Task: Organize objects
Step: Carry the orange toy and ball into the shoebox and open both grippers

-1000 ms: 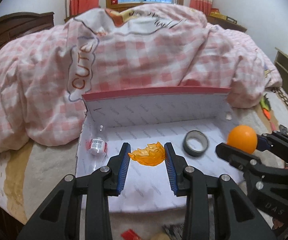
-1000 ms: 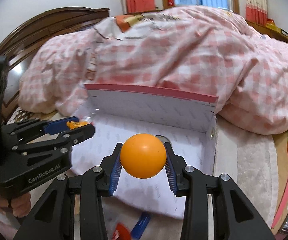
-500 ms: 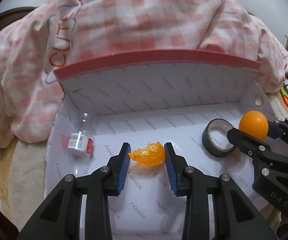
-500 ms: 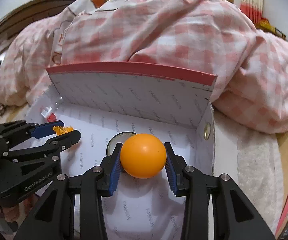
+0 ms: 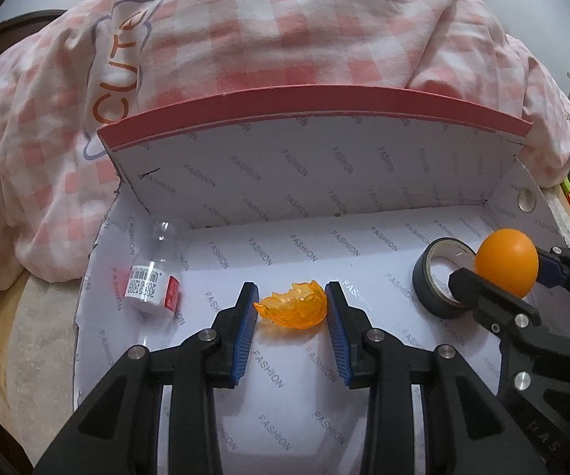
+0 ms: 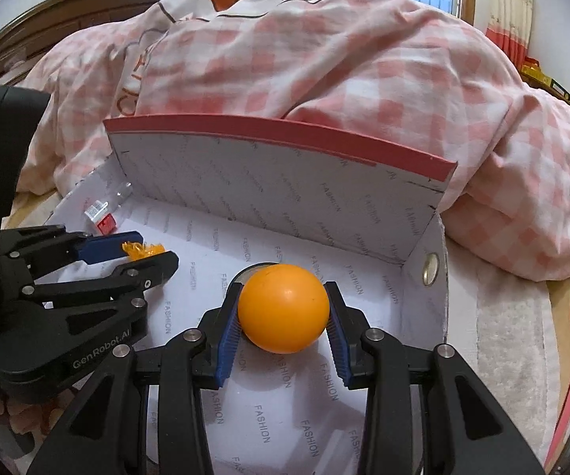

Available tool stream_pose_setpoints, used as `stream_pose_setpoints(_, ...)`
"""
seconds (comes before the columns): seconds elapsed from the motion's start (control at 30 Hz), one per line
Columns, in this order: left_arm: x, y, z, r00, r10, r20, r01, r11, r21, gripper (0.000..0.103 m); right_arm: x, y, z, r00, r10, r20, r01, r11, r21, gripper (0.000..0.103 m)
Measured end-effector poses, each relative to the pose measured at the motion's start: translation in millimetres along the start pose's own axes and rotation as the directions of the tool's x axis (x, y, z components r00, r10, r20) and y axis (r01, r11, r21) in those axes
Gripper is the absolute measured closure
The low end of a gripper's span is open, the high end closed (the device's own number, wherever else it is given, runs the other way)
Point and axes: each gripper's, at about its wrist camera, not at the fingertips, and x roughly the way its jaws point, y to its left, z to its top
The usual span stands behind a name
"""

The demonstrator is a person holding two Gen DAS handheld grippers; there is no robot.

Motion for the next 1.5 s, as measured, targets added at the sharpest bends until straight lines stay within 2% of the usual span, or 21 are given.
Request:
stream_pose_setpoints(0.07,-0.3,-0.3,-0.8,1.000,0.002,0.002,-0.002,1.000,-0.004,0.068,0.3,-1.1,-0.2,1.000,0.020,-0.001,-0.020,1.000,0.013,0.063)
stream_pose_setpoints(0.13,-0.5,0.0,-1.2,1.000,0.027,0.001,-0.027,1.000,-0.009,0.057,0.1,-2.9,-1.1,1.000,0.023,-0.002,-0.023,1.000,0.017,0.063)
stream_pose_setpoints(0.2,0.0,2.5,-0.3,0.999,0.049,0.002,-0.049,0.999,-0.017,0.049,-0.3,-3.0,-1.5,1.000,0.022,-0.001,-0.022,1.000,0.017,0.063)
stream_pose_setpoints(0.23,0.0,3.5,-0.6,0.999,0.050,0.001,-0.050,0.998,-0.023,0.048,-0.2,-2.9,-1.9,1.000,0.022,-0.001,-0.022,1.000,0.016,0.063)
stream_pose_setpoints(0.47,-1.9,3.8,-3.4,0.999,0.033,-0.004,-0.033,0.999,-0.036,0.048,-3.1,-7.1,-6.4,0.998,0.060,-0.009,-0.059,0.997,0.052,0.063)
stream_pose_setpoints(0.77,-5.2,1.4,-7.2,1.000,0.029,-0.006,-0.029,0.999,-0.038,0.048,-6.3,-8.1,-6.1,0.998,0.055,-0.008,-0.054,0.997,0.052,0.063)
stream_pose_setpoints(0.93,-7.7,-1.1,-9.5,0.999,0.032,-0.007,-0.032,0.999,-0.036,0.048,-6.2,-8.6,-4.0,0.997,0.079,0.001,-0.079,0.994,0.074,0.063)
stream_pose_setpoints(1.27,-13.9,-6.9,-16.0,1.000,0.027,-0.009,-0.027,0.999,-0.031,0.048,-5.3,-4.3,-4.1,0.998,0.059,0.009,-0.059,0.997,0.049,0.060)
stream_pose_setpoints(1.4,-18.2,-8.4,-18.5,1.000,0.025,-0.004,-0.025,0.999,-0.038,0.048,-10.8,-2.0,-4.2,0.997,0.067,0.045,-0.068,0.997,0.031,0.047)
stream_pose_setpoints(1.5,-24.8,-8.2,-20.4,1.000,0.025,0.006,-0.025,0.998,-0.052,0.048,-15.7,-1.7,-4.7,0.998,0.039,0.059,-0.040,0.999,0.014,0.034)
